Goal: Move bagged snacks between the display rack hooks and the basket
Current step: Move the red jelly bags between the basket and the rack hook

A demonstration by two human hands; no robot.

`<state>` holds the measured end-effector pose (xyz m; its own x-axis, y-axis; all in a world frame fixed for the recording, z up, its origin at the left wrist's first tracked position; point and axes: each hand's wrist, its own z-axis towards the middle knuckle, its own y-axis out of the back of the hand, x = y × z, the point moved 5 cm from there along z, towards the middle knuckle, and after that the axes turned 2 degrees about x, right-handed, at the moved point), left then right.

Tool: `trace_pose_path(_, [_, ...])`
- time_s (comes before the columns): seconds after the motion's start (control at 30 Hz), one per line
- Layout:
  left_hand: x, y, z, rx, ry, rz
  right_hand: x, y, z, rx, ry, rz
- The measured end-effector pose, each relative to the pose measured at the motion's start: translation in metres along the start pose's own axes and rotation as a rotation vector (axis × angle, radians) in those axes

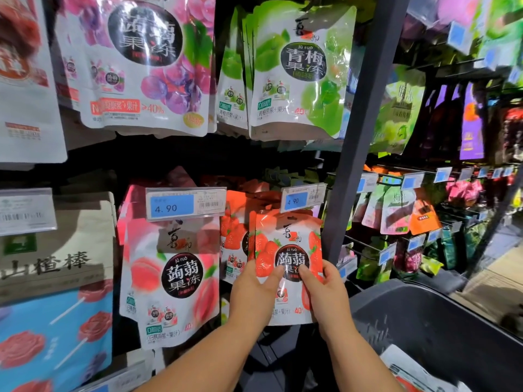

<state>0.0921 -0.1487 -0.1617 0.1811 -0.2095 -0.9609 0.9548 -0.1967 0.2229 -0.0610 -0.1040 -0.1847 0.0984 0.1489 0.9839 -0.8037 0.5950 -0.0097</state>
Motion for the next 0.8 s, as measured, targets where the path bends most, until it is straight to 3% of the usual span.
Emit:
trace_pose_path(0.6, [0.006,0.001,0.005,-0.065,0.052,-0.018,0.021,-0.007,0.006,-0.026,0.068,-0.191])
trace_pose_path(0.8, [0.013,0.000,-0.001,-0.059,-0.058,0.096,0.006,-0.012,-0.006,-0.081,0.118,-0.392])
